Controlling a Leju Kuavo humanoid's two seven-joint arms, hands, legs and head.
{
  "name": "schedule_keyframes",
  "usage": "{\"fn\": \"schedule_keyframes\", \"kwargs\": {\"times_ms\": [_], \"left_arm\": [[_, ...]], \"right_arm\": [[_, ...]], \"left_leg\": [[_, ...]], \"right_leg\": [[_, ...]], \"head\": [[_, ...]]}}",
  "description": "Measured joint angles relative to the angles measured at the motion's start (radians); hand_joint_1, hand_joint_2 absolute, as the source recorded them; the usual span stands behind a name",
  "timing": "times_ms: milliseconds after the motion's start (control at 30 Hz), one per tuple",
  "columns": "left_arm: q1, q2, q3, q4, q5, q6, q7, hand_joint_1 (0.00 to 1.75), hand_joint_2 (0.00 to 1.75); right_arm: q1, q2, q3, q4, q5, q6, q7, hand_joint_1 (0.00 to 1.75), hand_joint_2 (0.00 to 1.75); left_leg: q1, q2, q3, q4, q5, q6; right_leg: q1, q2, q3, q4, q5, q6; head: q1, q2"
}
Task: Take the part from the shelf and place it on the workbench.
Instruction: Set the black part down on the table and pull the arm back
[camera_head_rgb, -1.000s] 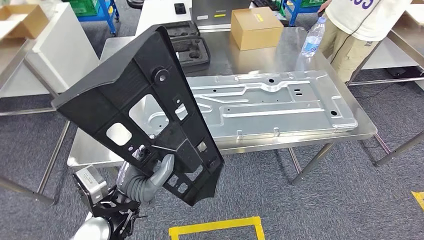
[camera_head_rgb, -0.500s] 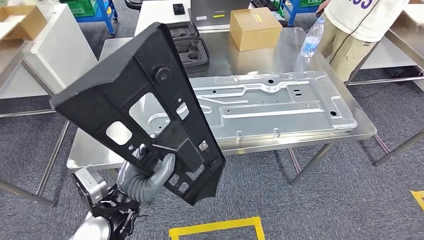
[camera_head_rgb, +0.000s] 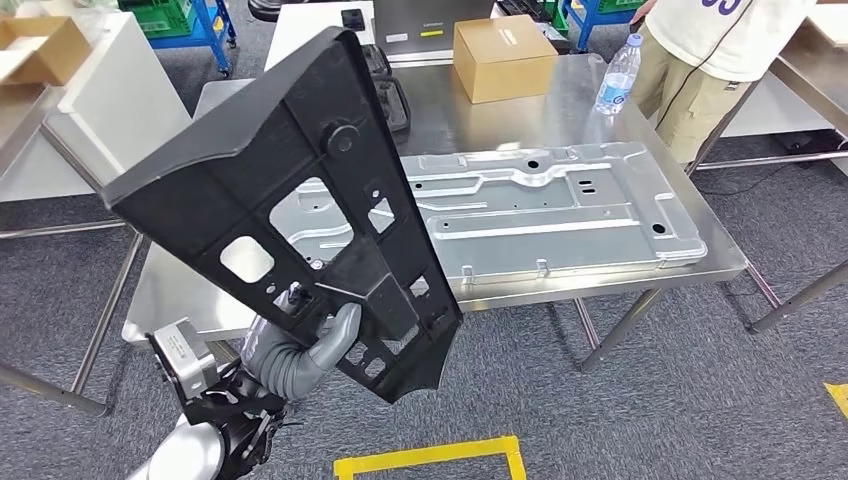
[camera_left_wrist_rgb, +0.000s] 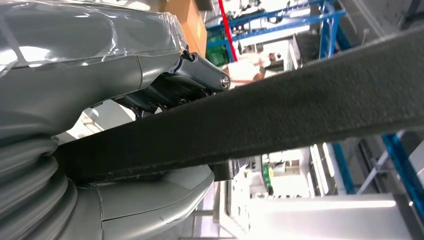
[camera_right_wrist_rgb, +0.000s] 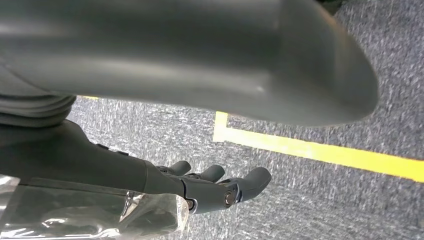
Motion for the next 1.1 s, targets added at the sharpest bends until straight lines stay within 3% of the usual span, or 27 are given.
{"fn": "schedule_keyframes", "kwargs": {"times_ms": [67,133,200,233,267,333,367,433,533,600,667,700,733,767,833,867,933,1033,1100], "left_arm": [[-0.004,0.0,-0.003,0.001,0.0,-0.001,0.0,1.75,1.75],[-0.007,0.0,-0.006,0.003,0.0,-0.002,0.0,1.75,1.75],[-0.006,0.0,-0.008,0.006,0.001,-0.002,0.0,1.75,1.75],[-0.006,0.0,-0.009,0.008,0.001,-0.003,0.0,1.75,1.75],[-0.007,0.0,-0.01,0.009,0.001,-0.003,0.0,1.75,1.75],[-0.009,0.0,-0.01,0.009,0.0,-0.003,0.0,1.75,1.75],[-0.01,0.0,-0.01,0.009,0.0,-0.003,0.0,1.75,1.75],[-0.012,-0.001,-0.011,0.01,0.001,-0.005,0.0,1.75,1.75],[-0.013,-0.002,-0.012,0.011,0.001,-0.006,0.0,1.75,1.75],[-0.014,-0.004,-0.013,0.011,0.001,-0.006,0.0,1.75,1.75],[-0.014,-0.005,-0.015,0.011,0.002,-0.008,0.0,1.75,1.75],[-0.013,-0.005,-0.016,0.011,0.002,-0.008,0.0,1.75,1.75],[-0.012,-0.005,-0.018,0.012,0.003,-0.009,0.0,1.75,1.75],[-0.011,-0.005,-0.019,0.012,0.005,-0.009,0.0,1.75,1.75],[-0.011,-0.005,-0.021,0.012,0.01,-0.01,0.0,1.75,1.75],[-0.012,-0.005,-0.021,0.012,0.012,-0.011,0.0,1.75,1.75],[-0.013,-0.005,-0.022,0.012,0.014,-0.012,0.0,1.75,1.75],[-0.013,-0.006,-0.024,0.012,0.015,-0.014,0.0,1.75,1.75],[-0.015,-0.006,-0.026,0.012,0.016,-0.017,0.0,1.75,1.75]], "right_arm": [[0.0,0.0,0.0,0.0,0.0,0.0,0.0,0.0,0.0],[0.0,0.0,0.0,0.0,0.0,0.0,-0.001,0.0,0.0],[0.001,0.0,0.0,0.0,-0.001,0.0,-0.001,0.0,0.0],[0.002,0.0,0.0,0.0,-0.001,0.0,-0.001,0.0,0.0],[0.002,0.0,0.0,0.0,-0.001,0.0,-0.001,0.0,0.0],[0.002,0.002,0.0,0.0,-0.001,0.0,-0.001,0.0,0.0],[0.001,0.003,0.0,0.0,-0.001,0.0,-0.001,0.0,0.0],[0.001,0.005,0.0,0.0,-0.001,0.0,-0.001,0.0,0.0],[0.0,0.004,0.0,0.0,-0.001,0.0,-0.001,0.0,0.0],[0.0,0.003,0.0,0.0,-0.001,0.0,-0.001,0.0,0.0],[0.001,0.004,0.0,0.0,-0.001,0.0,0.0,0.0,0.0],[0.001,0.004,0.0,0.0,-0.001,0.0,0.0,0.0,0.0],[0.002,0.004,0.0,0.0,-0.002,0.0,0.0,0.0,0.0],[0.002,0.004,0.0,0.0,-0.002,0.0,0.0,0.0,0.0],[0.002,0.003,0.0,0.0,-0.004,0.0,0.0,0.0,0.0],[0.001,0.003,0.0,0.0,-0.004,0.0,0.0,0.0,0.0],[0.0,0.003,0.0,0.0,-0.004,0.0,-0.001,0.0,0.0],[0.001,0.003,0.0,0.0,-0.005,0.0,-0.001,0.0,0.0],[0.0,0.003,0.0,0.0,-0.004,-0.001,-0.002,0.0,0.0]], "left_leg": [[0.003,0.001,-0.029,0.063,-0.038,-0.007],[0.003,0.001,-0.097,0.204,-0.102,-0.009],[0.002,0.001,-0.151,0.306,-0.129,-0.008],[0.001,0.001,-0.152,0.302,-0.114,-0.005],[-0.001,0.001,-0.131,0.251,-0.081,0.0],[-0.009,0.001,-0.063,0.105,-0.012,0.014],[-0.012,0.001,-0.037,0.048,0.007,0.02],[-0.018,0.001,-0.018,0.008,0.011,0.026],[-0.013,0.0,-0.01,-0.003,0.014,0.035],[-0.007,0.002,-0.001,-0.009,0.013,0.043],[-0.006,0.003,0.003,-0.009,0.01,0.046],[-0.005,0.002,0.004,-0.009,0.008,0.046],[-0.005,0.001,0.006,-0.008,0.005,0.045],[-0.003,0.0,0.01,-0.008,0.002,0.042],[-0.001,-0.001,0.022,-0.008,-0.007,0.033],[-0.002,-0.002,0.026,-0.007,-0.012,0.027],[-0.005,-0.001,0.028,-0.008,-0.018,0.016],[0.0,0.0,0.024,0.001,-0.03,0.001],[0.003,0.001,-0.015,0.084,-0.074,-0.007]], "right_leg": [[-0.003,-0.001,0.002,-0.003,0.001,-0.015],[-0.001,-0.002,0.003,-0.003,-0.001,-0.024],[0.004,-0.001,0.004,-0.002,-0.003,-0.027],[0.007,-0.001,0.006,-0.002,-0.004,-0.028],[0.01,0.001,0.009,-0.002,-0.006,-0.029],[0.015,0.003,0.016,-0.001,-0.011,-0.027],[0.018,0.003,0.017,-0.001,-0.014,-0.024],[0.02,0.003,0.016,0.0,-0.017,-0.018],[0.015,0.0,0.013,0.014,-0.031,-0.003],[0.01,0.0,-0.027,0.102,-0.077,0.008],[0.002,-0.001,-0.103,0.244,-0.129,0.019],[-0.001,-0.001,-0.133,0.29,-0.137,0.023],[-0.005,-0.001,-0.145,0.297,-0.124,0.026],[-0.008,-0.001,-0.135,0.262,-0.092,0.028],[-0.012,-0.003,-0.072,0.117,-0.013,0.032],[-0.011,-0.003,-0.044,0.055,0.011,0.031],[-0.007,-0.002,-0.022,0.005,0.017,0.023],[-0.005,-0.002,-0.021,0.003,0.013,0.0],[-0.006,-0.002,-0.015,0.0,0.011,-0.014]], "head": [[-0.002,0.0],[-0.004,0.0],[-0.004,0.0],[-0.004,0.0],[-0.004,0.0],[-0.004,0.0],[-0.004,0.0],[-0.003,0.0],[-0.003,0.0],[-0.002,0.0],[-0.001,0.0],[-0.001,0.0],[-0.001,0.0],[-0.001,0.0],[-0.001,0.0],[-0.001,0.0],[-0.001,0.0],[-0.002,0.0],[-0.003,0.0]]}}
